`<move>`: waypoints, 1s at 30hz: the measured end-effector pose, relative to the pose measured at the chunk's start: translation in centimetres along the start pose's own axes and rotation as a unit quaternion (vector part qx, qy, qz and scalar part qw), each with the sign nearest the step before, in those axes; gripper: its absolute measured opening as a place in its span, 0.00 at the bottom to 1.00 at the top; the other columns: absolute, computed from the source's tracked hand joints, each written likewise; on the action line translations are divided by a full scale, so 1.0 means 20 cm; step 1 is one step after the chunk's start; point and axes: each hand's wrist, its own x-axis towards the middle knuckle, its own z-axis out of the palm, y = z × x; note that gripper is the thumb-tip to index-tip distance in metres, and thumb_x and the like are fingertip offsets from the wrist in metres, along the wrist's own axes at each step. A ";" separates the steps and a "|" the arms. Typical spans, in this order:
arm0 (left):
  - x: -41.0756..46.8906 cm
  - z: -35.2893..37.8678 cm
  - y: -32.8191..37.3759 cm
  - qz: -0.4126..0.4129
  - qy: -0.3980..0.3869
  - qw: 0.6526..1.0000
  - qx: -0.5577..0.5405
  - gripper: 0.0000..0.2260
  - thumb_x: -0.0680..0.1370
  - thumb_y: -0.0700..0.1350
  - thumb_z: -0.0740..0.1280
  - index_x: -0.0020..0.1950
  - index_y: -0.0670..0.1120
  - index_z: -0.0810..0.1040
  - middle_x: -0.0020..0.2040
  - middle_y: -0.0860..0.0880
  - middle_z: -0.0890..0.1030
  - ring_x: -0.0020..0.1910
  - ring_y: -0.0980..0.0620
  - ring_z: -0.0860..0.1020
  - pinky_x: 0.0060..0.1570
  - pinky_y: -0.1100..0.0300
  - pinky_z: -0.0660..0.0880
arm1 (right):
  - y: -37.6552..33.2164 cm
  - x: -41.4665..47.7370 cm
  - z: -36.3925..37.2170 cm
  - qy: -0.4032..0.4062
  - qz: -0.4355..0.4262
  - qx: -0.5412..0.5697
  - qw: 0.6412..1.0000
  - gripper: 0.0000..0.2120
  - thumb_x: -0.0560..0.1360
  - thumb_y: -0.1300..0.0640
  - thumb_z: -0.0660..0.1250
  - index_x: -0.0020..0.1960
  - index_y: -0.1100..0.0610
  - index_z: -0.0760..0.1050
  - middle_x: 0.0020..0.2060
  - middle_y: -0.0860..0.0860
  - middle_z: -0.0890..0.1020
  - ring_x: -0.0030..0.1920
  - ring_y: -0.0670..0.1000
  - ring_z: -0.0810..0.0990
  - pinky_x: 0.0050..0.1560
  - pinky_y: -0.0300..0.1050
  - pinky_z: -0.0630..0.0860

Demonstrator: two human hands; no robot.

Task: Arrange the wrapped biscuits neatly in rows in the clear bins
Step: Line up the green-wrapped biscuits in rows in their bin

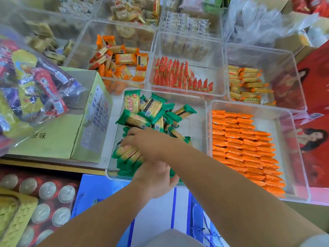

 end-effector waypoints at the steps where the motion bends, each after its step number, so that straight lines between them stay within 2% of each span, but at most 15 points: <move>1: 0.00 0.00 0.00 -0.015 -0.001 1.000 -0.018 0.28 0.72 0.60 0.33 0.45 0.48 0.68 0.34 0.49 0.66 0.36 0.46 0.65 0.35 0.53 0.58 | 0.00 0.01 0.00 0.003 -0.012 -0.008 1.000 0.39 0.72 0.75 0.61 0.76 0.46 0.64 0.74 0.52 0.63 0.56 0.59 0.73 0.51 0.54 0.73; 3: 0.00 0.00 0.01 -0.044 -0.006 0.998 -0.032 0.28 0.73 0.63 0.36 0.44 0.49 0.70 0.33 0.51 0.66 0.33 0.50 0.64 0.34 0.53 0.58 | 0.01 0.01 0.01 0.010 -0.023 -0.020 0.999 0.43 0.71 0.75 0.61 0.78 0.42 0.59 0.76 0.51 0.62 0.61 0.60 0.71 0.54 0.55 0.75; 5: 0.01 0.02 0.00 -0.067 0.018 0.997 -0.041 0.23 0.78 0.64 0.46 0.47 0.49 0.71 0.36 0.52 0.69 0.38 0.49 0.70 0.37 0.53 0.62 | 0.04 -0.02 0.00 0.048 -0.014 -0.031 0.998 0.46 0.72 0.71 0.64 0.80 0.40 0.52 0.78 0.50 0.61 0.66 0.60 0.70 0.53 0.56 0.78; 6: 0.02 0.04 0.00 -0.074 0.033 0.996 -0.045 0.23 0.79 0.65 0.48 0.51 0.49 0.73 0.42 0.50 0.73 0.46 0.47 0.74 0.42 0.53 0.66 | 0.07 -0.04 0.00 0.090 -0.007 -0.018 0.996 0.45 0.72 0.66 0.67 0.80 0.40 0.52 0.76 0.50 0.65 0.65 0.58 0.72 0.50 0.55 0.79; 7: 0.03 0.07 -0.01 -0.079 0.038 0.995 -0.052 0.27 0.79 0.65 0.49 0.61 0.47 0.74 0.53 0.47 0.77 0.57 0.46 0.75 0.51 0.53 0.70 | 0.11 -0.07 0.00 0.148 0.003 0.017 0.989 0.41 0.72 0.60 0.70 0.79 0.41 0.56 0.72 0.50 0.71 0.62 0.56 0.75 0.46 0.53 0.80; 9: 0.03 0.08 -0.02 -0.078 0.020 0.994 -0.068 0.36 0.79 0.67 0.48 0.79 0.44 0.61 0.77 0.43 0.65 0.76 0.44 0.62 0.74 0.50 0.62 | 0.21 -0.14 -0.02 0.271 0.060 0.113 0.954 0.26 0.75 0.50 0.70 0.72 0.47 0.70 0.59 0.49 0.81 0.54 0.51 0.80 0.45 0.51 0.81; 10: 0.04 0.08 -0.02 -0.075 0.012 0.995 -0.071 0.39 0.79 0.67 0.47 0.82 0.43 0.55 0.81 0.44 0.58 0.79 0.44 0.56 0.78 0.50 0.57 | 0.27 -0.17 -0.02 0.309 0.118 0.141 0.933 0.20 0.76 0.47 0.68 0.67 0.49 0.74 0.53 0.48 0.83 0.50 0.50 0.81 0.45 0.50 0.82; 11: 0.04 0.09 -0.02 -0.074 0.010 0.994 -0.076 0.40 0.79 0.68 0.47 0.83 0.43 0.52 0.83 0.44 0.54 0.81 0.45 0.53 0.79 0.50 0.54 | 0.34 -0.20 -0.02 0.313 0.188 0.147 0.919 0.16 0.78 0.46 0.67 0.63 0.51 0.77 0.51 0.48 0.83 0.49 0.50 0.81 0.47 0.50 0.81; 13: 0.04 0.09 -0.03 -0.072 0.014 0.994 -0.085 0.40 0.78 0.68 0.47 0.83 0.44 0.51 0.83 0.45 0.53 0.81 0.46 0.52 0.79 0.50 0.54 | 0.46 -0.25 0.00 0.210 0.296 0.093 0.927 0.16 0.79 0.46 0.65 0.60 0.54 0.78 0.52 0.52 0.83 0.52 0.53 0.80 0.49 0.48 0.79; 16: 0.04 0.10 -0.03 -0.073 0.019 0.993 -0.086 0.40 0.78 0.68 0.48 0.83 0.44 0.52 0.83 0.45 0.53 0.81 0.46 0.52 0.79 0.49 0.55 | 0.51 -0.27 0.07 0.019 0.319 -0.062 0.946 0.12 0.77 0.44 0.65 0.51 0.53 0.73 0.47 0.53 0.79 0.59 0.58 0.74 0.52 0.52 0.70; 19: 0.05 0.11 -0.03 -0.077 0.025 0.993 -0.082 0.40 0.78 0.68 0.47 0.83 0.44 0.52 0.83 0.45 0.53 0.81 0.46 0.51 0.78 0.50 0.54 | 0.50 -0.25 0.16 -0.040 0.309 -0.153 0.938 0.05 0.74 0.51 0.66 0.47 0.51 0.75 0.43 0.52 0.79 0.59 0.58 0.71 0.58 0.55 0.65; 21: 0.05 0.11 -0.03 -0.077 0.027 0.993 -0.081 0.40 0.78 0.68 0.47 0.83 0.44 0.52 0.83 0.45 0.52 0.81 0.47 0.51 0.78 0.50 0.53 | 0.49 -0.24 0.20 -0.033 0.303 -0.176 0.936 0.06 0.73 0.56 0.67 0.50 0.51 0.78 0.46 0.51 0.81 0.59 0.58 0.71 0.58 0.56 0.64; 23: 0.05 0.11 -0.03 -0.077 0.029 0.993 -0.079 0.40 0.78 0.68 0.47 0.83 0.44 0.52 0.83 0.45 0.53 0.81 0.47 0.51 0.78 0.50 0.53 | 0.51 -0.23 0.22 0.019 0.293 -0.163 0.942 0.11 0.73 0.57 0.67 0.55 0.51 0.77 0.49 0.52 0.81 0.58 0.58 0.73 0.58 0.56 0.67; 27: 0.05 0.11 -0.03 -0.078 0.035 0.993 -0.084 0.39 0.78 0.68 0.49 0.82 0.45 0.54 0.83 0.46 0.54 0.81 0.47 0.52 0.78 0.50 0.54 | 0.53 -0.23 0.17 0.154 0.268 0.033 0.950 0.17 0.74 0.52 0.70 0.61 0.53 0.77 0.52 0.53 0.75 0.53 0.57 0.77 0.48 0.50 0.75; 30: 0.04 0.11 -0.03 -0.076 0.035 0.992 -0.093 0.39 0.78 0.68 0.49 0.82 0.45 0.53 0.83 0.46 0.53 0.81 0.47 0.51 0.78 0.50 0.53 | 0.54 -0.20 0.15 0.145 0.204 0.086 0.964 0.17 0.76 0.54 0.70 0.65 0.53 0.78 0.55 0.54 0.74 0.53 0.57 0.77 0.50 0.50 0.76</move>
